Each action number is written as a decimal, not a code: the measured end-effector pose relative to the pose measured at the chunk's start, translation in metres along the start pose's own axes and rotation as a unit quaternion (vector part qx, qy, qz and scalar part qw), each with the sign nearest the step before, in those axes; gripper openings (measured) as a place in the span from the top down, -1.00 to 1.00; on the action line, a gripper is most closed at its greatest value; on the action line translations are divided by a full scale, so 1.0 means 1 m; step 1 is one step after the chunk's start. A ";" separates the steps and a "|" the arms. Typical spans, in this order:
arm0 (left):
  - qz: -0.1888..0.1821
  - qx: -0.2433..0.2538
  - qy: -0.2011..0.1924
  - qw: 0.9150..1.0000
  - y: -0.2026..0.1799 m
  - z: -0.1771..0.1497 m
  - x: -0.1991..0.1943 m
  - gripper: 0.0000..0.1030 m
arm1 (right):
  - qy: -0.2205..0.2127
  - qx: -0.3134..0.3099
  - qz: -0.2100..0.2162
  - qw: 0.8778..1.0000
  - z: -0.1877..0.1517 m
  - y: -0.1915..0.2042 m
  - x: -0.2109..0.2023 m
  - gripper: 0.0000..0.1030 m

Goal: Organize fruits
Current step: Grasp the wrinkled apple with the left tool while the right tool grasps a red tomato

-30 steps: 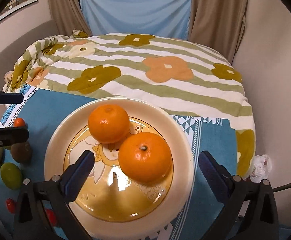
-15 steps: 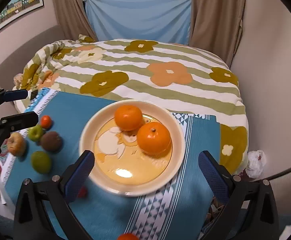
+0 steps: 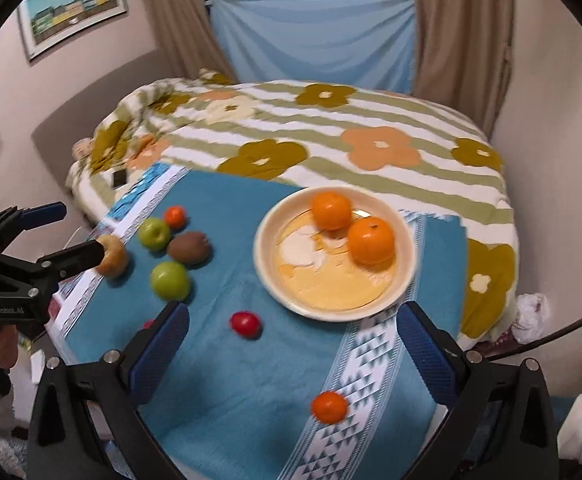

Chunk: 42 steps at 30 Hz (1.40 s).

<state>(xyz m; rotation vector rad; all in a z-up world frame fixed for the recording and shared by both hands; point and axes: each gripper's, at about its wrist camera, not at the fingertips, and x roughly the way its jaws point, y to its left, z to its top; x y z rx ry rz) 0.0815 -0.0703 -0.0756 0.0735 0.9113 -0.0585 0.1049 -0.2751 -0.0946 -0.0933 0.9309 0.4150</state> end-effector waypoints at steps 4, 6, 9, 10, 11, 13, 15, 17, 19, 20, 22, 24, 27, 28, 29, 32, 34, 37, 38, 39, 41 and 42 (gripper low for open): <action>0.025 0.002 -0.004 1.000 0.013 -0.021 -0.016 -1.00 | 0.006 -0.010 0.006 1.000 -0.012 0.018 0.001 -1.00; 0.031 -0.004 -0.004 0.999 0.024 -0.029 -0.020 -1.00 | 0.005 -0.008 0.011 1.000 -0.016 0.026 0.000 -1.00; 0.032 -0.013 -0.004 0.999 0.041 -0.040 -0.024 -1.00 | 0.002 -0.003 0.014 1.000 -0.022 0.042 0.001 -1.00; 0.031 -0.016 -0.003 0.999 0.046 -0.043 -0.025 -1.00 | 0.001 0.000 0.015 1.000 -0.023 0.046 0.002 -1.00; 0.030 -0.018 -0.002 0.999 0.052 -0.046 -0.025 -1.00 | 0.000 0.004 0.016 1.000 -0.024 0.052 0.003 -1.00; 0.027 -0.022 0.001 0.999 0.065 -0.053 -0.023 -1.00 | -0.001 0.011 0.014 1.000 -0.026 0.062 0.006 -1.00; 0.022 -0.021 0.006 1.000 0.079 -0.057 -0.019 -1.00 | 0.002 0.016 0.008 1.000 -0.027 0.073 0.010 -1.00; 0.021 -0.016 0.006 1.000 0.090 -0.059 -0.014 -1.00 | 0.006 0.029 0.002 1.000 -0.030 0.084 0.018 -1.00; 0.019 -0.010 0.009 1.000 0.102 -0.060 -0.006 -1.00 | 0.009 0.050 -0.006 0.999 -0.033 0.092 0.025 -1.00; 0.017 -0.008 0.011 1.000 0.108 -0.061 -0.001 -1.00 | 0.012 0.060 -0.008 0.998 -0.034 0.095 0.030 -1.00; 0.008 0.001 0.015 1.000 0.118 -0.060 0.010 -1.00 | 0.018 0.079 -0.016 0.997 -0.038 0.102 0.039 -1.00; 0.002 0.018 0.017 1.000 0.124 -0.061 0.022 -1.00 | 0.023 0.092 -0.021 0.995 -0.042 0.108 0.046 -1.00; -0.007 0.052 0.021 0.998 0.130 -0.064 0.039 -1.00 | 0.034 0.112 -0.031 0.993 -0.047 0.119 0.059 -1.00; -0.010 0.062 0.023 0.998 0.130 -0.063 0.044 -1.00 | 0.039 0.120 -0.036 0.991 -0.050 0.123 0.065 -1.00; -0.013 0.073 0.027 0.997 0.130 -0.064 0.050 -1.00 | 0.043 0.125 -0.039 0.990 -0.051 0.125 0.069 -1.00; -0.020 0.101 0.037 0.994 0.130 -0.063 0.071 -1.00 | 0.053 0.141 -0.047 0.988 -0.056 0.131 0.081 -1.00; -0.028 0.113 0.038 0.992 0.131 -0.062 0.082 -1.00 | 0.059 0.146 -0.054 0.986 -0.059 0.136 0.088 -1.00; -0.041 0.128 0.044 0.990 0.130 -0.061 0.097 -1.00 | 0.068 0.153 -0.061 0.984 -0.063 0.142 0.097 -1.00; -0.043 0.130 0.048 0.989 0.130 -0.061 0.102 -1.00 | 0.070 0.156 -0.063 0.983 -0.064 0.144 0.099 -1.00; -0.046 0.130 0.054 0.989 0.130 -0.060 0.109 -0.99 | 0.072 0.159 -0.064 0.983 -0.065 0.146 0.102 -1.00; -0.057 0.129 0.062 0.988 0.132 -0.059 0.118 -0.88 | 0.074 0.163 -0.067 0.982 -0.066 0.149 0.106 -1.00; -0.060 0.129 0.064 0.988 0.132 -0.059 0.121 -0.83 | 0.075 0.165 -0.069 0.981 -0.066 0.150 0.108 -1.00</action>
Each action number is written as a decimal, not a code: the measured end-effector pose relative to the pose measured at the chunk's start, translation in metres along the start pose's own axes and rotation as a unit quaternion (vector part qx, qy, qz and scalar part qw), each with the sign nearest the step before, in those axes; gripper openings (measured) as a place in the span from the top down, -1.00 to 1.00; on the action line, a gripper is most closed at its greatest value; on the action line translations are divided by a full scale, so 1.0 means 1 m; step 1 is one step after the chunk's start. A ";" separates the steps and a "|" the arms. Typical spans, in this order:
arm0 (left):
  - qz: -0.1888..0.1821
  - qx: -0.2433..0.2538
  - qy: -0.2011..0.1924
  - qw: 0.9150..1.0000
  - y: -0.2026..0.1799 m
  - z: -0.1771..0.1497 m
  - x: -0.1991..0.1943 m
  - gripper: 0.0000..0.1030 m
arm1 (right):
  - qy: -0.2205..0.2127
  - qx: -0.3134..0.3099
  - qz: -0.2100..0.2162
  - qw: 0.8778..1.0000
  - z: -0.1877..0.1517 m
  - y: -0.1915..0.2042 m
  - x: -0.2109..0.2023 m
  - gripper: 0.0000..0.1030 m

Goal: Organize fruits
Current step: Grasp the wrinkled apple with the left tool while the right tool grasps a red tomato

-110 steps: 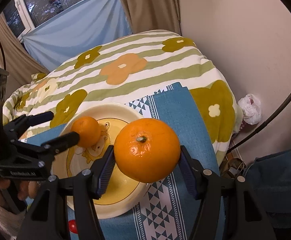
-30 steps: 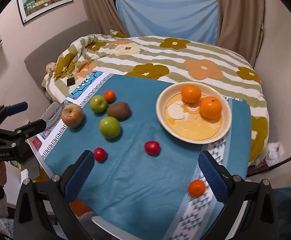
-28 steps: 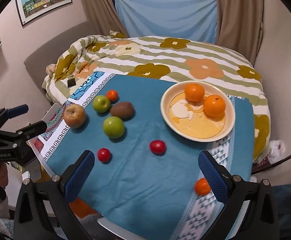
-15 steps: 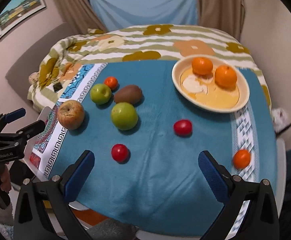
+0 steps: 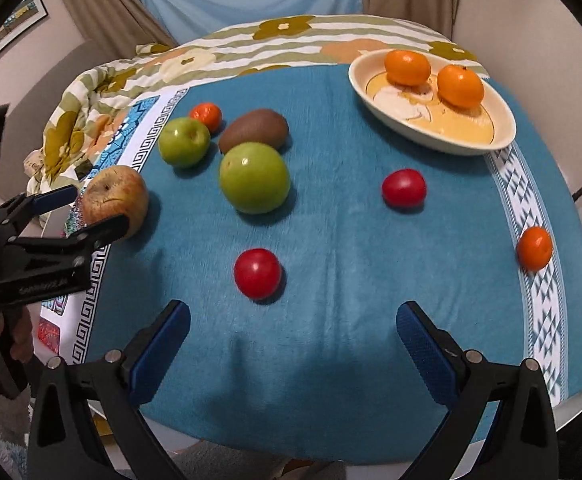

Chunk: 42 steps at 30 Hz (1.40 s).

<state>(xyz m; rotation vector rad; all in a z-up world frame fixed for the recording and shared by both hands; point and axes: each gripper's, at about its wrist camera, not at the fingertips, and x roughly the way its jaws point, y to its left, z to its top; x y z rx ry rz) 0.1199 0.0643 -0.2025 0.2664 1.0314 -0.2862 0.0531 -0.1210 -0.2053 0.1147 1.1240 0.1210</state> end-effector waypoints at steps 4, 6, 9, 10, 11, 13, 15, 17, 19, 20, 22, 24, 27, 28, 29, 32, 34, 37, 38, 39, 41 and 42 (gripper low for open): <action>-0.011 0.008 0.002 1.000 0.000 0.002 0.008 -0.66 | 0.002 0.008 -0.006 1.000 -0.003 0.004 0.006 -0.99; -0.012 0.010 0.004 1.000 -0.001 0.002 0.011 -0.66 | 0.006 0.011 -0.002 1.000 -0.003 0.005 0.009 -0.89; -0.010 0.013 0.001 1.000 0.001 0.000 0.013 -0.56 | 0.016 0.018 0.003 1.000 -0.002 0.006 0.015 -0.72; -0.013 0.013 0.001 1.000 0.002 0.001 0.013 -0.56 | 0.017 0.019 0.004 1.000 -0.002 0.006 0.016 -0.71; -0.017 0.011 0.001 1.000 0.004 0.000 0.013 -0.56 | 0.017 0.019 0.004 1.000 -0.003 0.008 0.017 -0.70; -0.024 0.007 0.002 1.000 0.007 -0.001 0.012 -0.55 | 0.017 0.015 0.002 1.000 -0.003 0.011 0.018 -0.69; -0.028 0.003 0.002 1.000 0.009 -0.002 0.011 -0.55 | 0.020 0.015 0.001 1.000 -0.002 0.013 0.020 -0.60; -0.030 0.003 0.002 1.000 0.010 -0.004 0.009 -0.55 | 0.025 0.019 -0.002 1.000 -0.001 0.013 0.023 -0.47; -0.030 0.005 0.002 1.000 0.009 -0.008 0.008 -0.55 | 0.027 0.026 -0.001 0.999 0.000 0.011 0.025 -0.47; -0.030 0.005 0.002 1.000 0.009 -0.010 0.007 -0.55 | 0.026 0.028 0.001 0.999 0.001 0.009 0.025 -0.46; -0.029 0.005 0.003 1.000 0.009 -0.013 0.005 -0.55 | 0.025 0.028 0.002 0.999 0.001 0.009 0.027 -0.46; -0.028 0.003 0.005 1.000 0.009 -0.017 0.003 -0.55 | 0.025 0.024 0.001 0.999 0.002 0.009 0.029 -0.44; -0.027 -0.002 0.006 1.000 0.011 -0.022 0.000 -0.55 | 0.023 0.015 -0.001 1.000 0.005 0.013 0.033 -0.28; -0.028 -0.005 0.007 1.000 0.011 -0.024 -0.001 -0.55 | 0.021 0.011 -0.002 1.000 0.006 0.014 0.034 -0.28; -0.028 -0.008 0.007 1.000 0.012 -0.025 -0.002 -0.55 | 0.019 0.007 -0.003 1.000 0.008 0.015 0.035 -0.26; -0.028 -0.016 0.009 0.999 0.013 -0.029 -0.005 -0.55 | 0.016 -0.001 -0.010 1.000 0.012 0.019 0.038 -0.08; -0.028 -0.021 0.008 0.999 0.014 -0.032 -0.006 -0.55 | 0.014 -0.011 -0.019 1.000 0.015 0.021 0.038 0.17; -0.027 -0.026 0.007 0.999 0.014 -0.034 -0.010 -0.55 | 0.017 -0.016 -0.018 1.000 0.015 0.022 0.038 0.45; -0.027 -0.028 0.006 0.999 0.014 -0.034 -0.012 -0.55 | 0.016 -0.015 -0.018 1.000 0.015 0.022 0.036 0.45; -0.028 -0.029 0.004 0.999 0.014 -0.034 -0.015 -0.55 | 0.014 -0.014 -0.013 1.000 0.016 0.022 0.034 0.45; -0.029 -0.031 0.000 0.999 0.014 -0.032 -0.022 -0.55 | 0.008 -0.016 -0.009 1.000 0.018 0.023 0.028 0.45; -0.029 -0.032 -0.002 0.999 0.014 -0.031 -0.026 -0.55 | 0.003 -0.019 -0.009 1.000 0.020 0.023 0.022 0.45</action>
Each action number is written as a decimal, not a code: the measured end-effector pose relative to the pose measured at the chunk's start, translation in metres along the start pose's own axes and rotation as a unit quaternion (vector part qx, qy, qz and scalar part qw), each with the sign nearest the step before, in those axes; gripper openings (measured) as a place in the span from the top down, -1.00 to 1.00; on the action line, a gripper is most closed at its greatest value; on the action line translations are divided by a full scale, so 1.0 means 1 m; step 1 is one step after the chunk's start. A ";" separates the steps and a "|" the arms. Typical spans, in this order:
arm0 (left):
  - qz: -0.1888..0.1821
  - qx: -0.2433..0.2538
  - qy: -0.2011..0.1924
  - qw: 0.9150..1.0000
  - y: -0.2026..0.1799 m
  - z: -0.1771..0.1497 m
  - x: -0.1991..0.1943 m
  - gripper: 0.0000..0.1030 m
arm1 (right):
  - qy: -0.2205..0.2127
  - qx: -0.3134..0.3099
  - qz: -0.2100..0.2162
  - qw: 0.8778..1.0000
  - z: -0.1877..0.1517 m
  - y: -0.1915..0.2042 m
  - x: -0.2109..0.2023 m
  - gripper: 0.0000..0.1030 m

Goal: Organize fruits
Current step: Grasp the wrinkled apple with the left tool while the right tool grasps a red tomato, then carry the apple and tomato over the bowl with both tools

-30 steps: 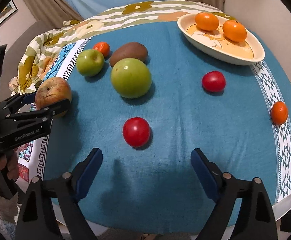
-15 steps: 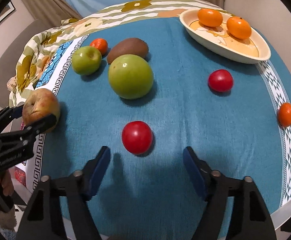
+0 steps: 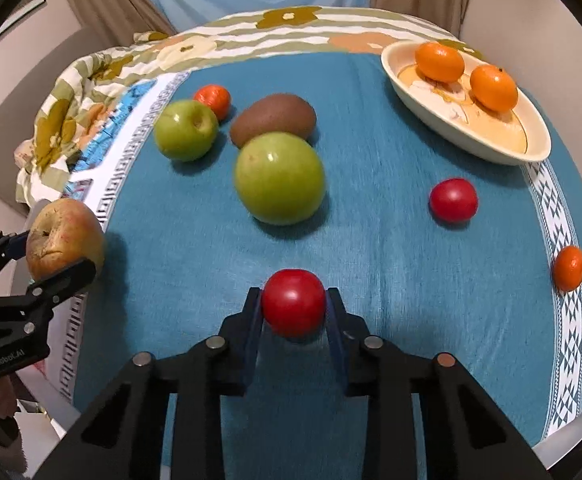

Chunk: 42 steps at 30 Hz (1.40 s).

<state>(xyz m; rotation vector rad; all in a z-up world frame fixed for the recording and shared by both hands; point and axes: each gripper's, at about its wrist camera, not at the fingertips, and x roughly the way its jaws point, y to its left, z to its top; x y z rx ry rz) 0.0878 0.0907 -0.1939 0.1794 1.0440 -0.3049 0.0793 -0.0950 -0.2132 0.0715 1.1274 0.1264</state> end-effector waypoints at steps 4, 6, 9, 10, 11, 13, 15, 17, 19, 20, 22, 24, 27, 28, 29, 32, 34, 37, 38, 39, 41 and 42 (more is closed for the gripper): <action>0.003 0.000 -0.005 1.000 -0.001 0.009 -0.014 -0.55 | -0.017 0.001 0.003 1.000 0.007 -0.001 -0.021 0.45; 0.002 0.001 -0.012 1.000 -0.002 0.015 -0.022 -0.55 | -0.028 0.005 0.003 1.000 0.011 -0.004 -0.034 0.45; -0.003 0.006 -0.027 1.000 -0.008 0.027 -0.034 -0.55 | -0.038 0.008 0.001 0.999 0.016 -0.010 -0.048 0.45; -0.006 0.007 -0.032 0.999 -0.010 0.031 -0.037 -0.55 | -0.042 0.010 0.001 0.999 0.019 -0.015 -0.054 0.45; -0.009 0.008 -0.037 0.999 -0.013 0.035 -0.040 -0.55 | -0.045 0.011 0.000 0.999 0.021 -0.019 -0.057 0.45; -0.012 0.010 -0.048 0.999 -0.021 0.045 -0.047 -0.55 | -0.051 0.012 -0.001 0.999 0.027 -0.029 -0.064 0.45; -0.014 0.010 -0.056 0.998 -0.030 0.055 -0.051 -0.55 | -0.059 0.011 -0.004 0.998 0.032 -0.039 -0.071 0.45; -0.020 0.005 -0.064 0.998 -0.041 0.066 -0.055 -0.55 | -0.065 0.011 -0.004 0.998 0.038 -0.050 -0.078 0.45; -0.025 0.002 -0.071 0.997 -0.051 0.075 -0.057 -0.55 | -0.071 0.009 -0.003 0.997 0.045 -0.064 -0.085 0.45; -0.026 0.000 -0.074 0.997 -0.057 0.080 -0.058 -0.55 | -0.071 0.008 -0.003 0.997 0.048 -0.072 -0.087 0.45; -0.029 -0.001 -0.081 0.996 -0.071 0.091 -0.060 -0.55 | -0.073 0.006 -0.001 0.997 0.053 -0.086 -0.091 0.45; -0.030 -0.001 -0.088 0.996 -0.087 0.103 -0.060 -0.55 | -0.073 0.003 0.001 0.997 0.059 -0.100 -0.093 0.45; -0.032 -0.001 -0.094 0.995 -0.108 0.119 -0.057 -0.55 | -0.074 -0.001 0.007 0.997 0.068 -0.122 -0.096 0.45; -0.033 -0.002 -0.096 0.995 -0.115 0.125 -0.055 -0.55 | -0.075 -0.003 0.008 0.997 0.071 -0.130 -0.096 0.45; -0.035 -0.004 -0.096 0.995 -0.124 0.131 -0.052 -0.55 | -0.074 -0.004 0.010 0.997 0.074 -0.136 -0.096 0.45; -0.038 -0.010 -0.093 0.995 -0.143 0.144 -0.040 -0.55 | -0.073 -0.007 0.017 0.997 0.082 -0.158 -0.091 0.45; -0.037 -0.013 -0.088 0.995 -0.157 0.152 -0.028 -0.55 | -0.069 -0.009 0.024 0.997 0.089 -0.175 -0.085 0.45; -0.035 -0.018 -0.076 0.996 -0.175 0.163 -0.007 -0.55 | -0.059 -0.014 0.032 0.998 0.098 -0.196 -0.075 0.45; -0.035 -0.020 -0.074 0.996 -0.179 0.166 -0.001 -0.55 | -0.055 -0.017 0.035 0.998 0.101 -0.203 -0.070 0.45; -0.036 -0.023 -0.070 0.997 -0.186 0.169 0.008 -0.55 | -0.053 -0.020 0.036 0.998 0.103 -0.208 -0.067 0.45; -0.035 -0.027 -0.064 0.997 -0.194 0.175 0.022 -0.55 | -0.047 -0.028 0.039 0.998 0.108 -0.219 -0.060 0.45; -0.032 -0.029 -0.062 0.997 -0.199 0.178 0.031 -0.55 | -0.044 -0.031 0.041 0.998 0.110 -0.224 -0.056 0.45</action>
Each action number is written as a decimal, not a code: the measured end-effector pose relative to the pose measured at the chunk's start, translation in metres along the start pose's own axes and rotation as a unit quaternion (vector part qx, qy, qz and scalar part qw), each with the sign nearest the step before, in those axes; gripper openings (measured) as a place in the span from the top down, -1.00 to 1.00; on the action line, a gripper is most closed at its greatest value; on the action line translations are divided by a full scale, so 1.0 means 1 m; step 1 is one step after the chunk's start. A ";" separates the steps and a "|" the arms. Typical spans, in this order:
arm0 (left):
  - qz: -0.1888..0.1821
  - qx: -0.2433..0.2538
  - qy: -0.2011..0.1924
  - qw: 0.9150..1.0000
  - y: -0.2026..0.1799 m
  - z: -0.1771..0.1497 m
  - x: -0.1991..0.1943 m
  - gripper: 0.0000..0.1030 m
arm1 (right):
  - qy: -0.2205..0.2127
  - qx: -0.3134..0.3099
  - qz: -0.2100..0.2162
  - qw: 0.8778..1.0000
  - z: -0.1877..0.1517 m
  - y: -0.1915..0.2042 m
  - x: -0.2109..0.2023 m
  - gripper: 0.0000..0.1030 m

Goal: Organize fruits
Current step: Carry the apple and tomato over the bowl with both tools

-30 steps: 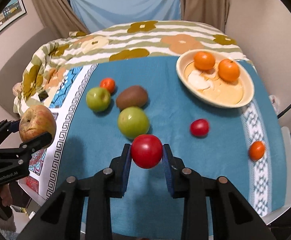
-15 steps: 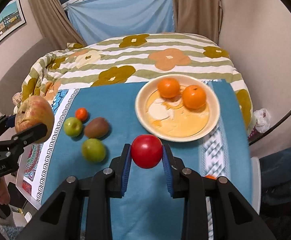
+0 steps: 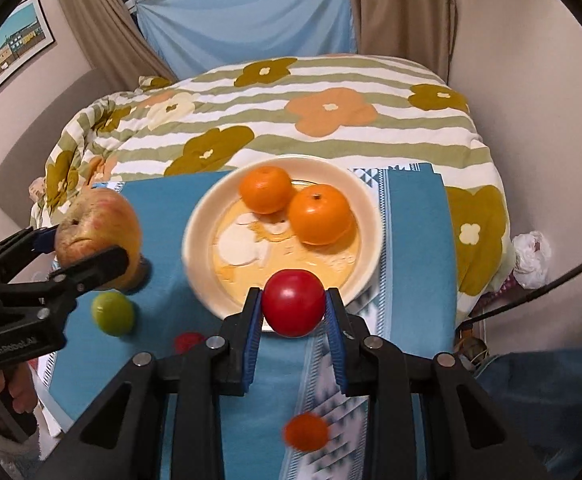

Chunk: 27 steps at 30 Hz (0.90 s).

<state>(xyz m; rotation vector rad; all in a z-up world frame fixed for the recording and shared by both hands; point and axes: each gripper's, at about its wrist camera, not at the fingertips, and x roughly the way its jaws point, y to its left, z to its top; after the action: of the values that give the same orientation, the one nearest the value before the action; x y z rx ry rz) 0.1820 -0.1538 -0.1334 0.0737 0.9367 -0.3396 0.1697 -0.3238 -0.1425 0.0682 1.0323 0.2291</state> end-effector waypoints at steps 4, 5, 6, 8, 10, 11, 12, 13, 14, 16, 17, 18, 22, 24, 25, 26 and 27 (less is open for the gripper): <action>0.014 0.002 0.014 1.000 -0.015 0.002 0.031 -0.55 | 0.010 -0.007 0.010 1.000 0.005 -0.017 0.014 0.45; 0.017 0.001 0.019 1.000 -0.018 0.002 0.039 -0.55 | 0.012 -0.007 0.013 1.000 0.006 -0.021 0.017 0.45; 0.019 0.001 0.023 1.000 -0.020 0.003 0.045 -0.55 | 0.015 -0.007 0.016 1.000 0.006 -0.025 0.020 0.45; 0.023 0.003 0.028 0.999 -0.025 0.004 0.054 -0.55 | 0.017 -0.007 0.020 1.000 0.007 -0.031 0.024 0.45; 0.029 0.011 0.033 0.999 -0.030 0.005 0.062 -0.55 | 0.019 -0.008 0.023 1.000 0.008 -0.036 0.028 0.45; 0.030 0.015 0.035 0.999 -0.033 0.005 0.065 -0.55 | 0.020 -0.007 0.024 1.000 0.008 -0.038 0.029 0.45; 0.030 0.019 0.039 0.999 -0.036 0.006 0.069 -0.55 | 0.020 -0.006 0.025 0.999 0.008 -0.040 0.030 0.45; 0.030 0.022 0.041 0.998 -0.038 0.006 0.072 -0.55 | 0.021 -0.006 0.026 0.999 0.008 -0.042 0.031 0.45; 0.030 0.025 0.045 0.998 -0.039 0.006 0.075 -0.55 | 0.021 -0.005 0.025 0.999 0.008 -0.044 0.032 0.45; 0.028 0.028 0.051 0.998 -0.041 0.006 0.079 -0.55 | 0.022 -0.002 0.026 0.999 0.008 -0.048 0.034 0.45; 0.024 0.028 0.054 0.998 -0.041 0.006 0.080 -0.55 | 0.022 0.000 0.026 0.999 0.008 -0.050 0.034 0.45; 0.021 0.025 0.057 0.998 -0.040 0.005 0.081 -0.55 | 0.021 0.002 0.026 0.999 0.008 -0.052 0.034 0.45; -0.003 0.015 0.079 0.997 -0.035 0.002 0.088 -0.57 | 0.019 0.005 0.024 1.000 0.010 -0.055 0.036 0.45; -0.014 0.014 0.067 0.998 -0.034 0.001 0.081 -0.79 | 0.019 0.008 0.025 0.999 0.011 -0.057 0.036 0.45; -0.014 0.016 0.058 0.998 -0.034 0.002 0.075 -1.00 | 0.019 0.008 0.025 0.999 0.012 -0.057 0.036 0.45; -0.014 0.018 0.050 0.998 -0.034 0.003 0.070 -1.00 | 0.018 0.008 0.025 0.999 0.012 -0.056 0.036 0.45; -0.014 0.020 0.040 0.999 -0.034 0.005 0.064 -1.00 | 0.018 0.007 0.026 0.999 0.013 -0.056 0.037 0.45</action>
<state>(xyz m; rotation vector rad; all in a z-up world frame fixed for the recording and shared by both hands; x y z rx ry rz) 0.2102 -0.2030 -0.1791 0.1118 1.0106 -0.3842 0.2078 -0.3699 -0.1757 0.1040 1.0699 0.2703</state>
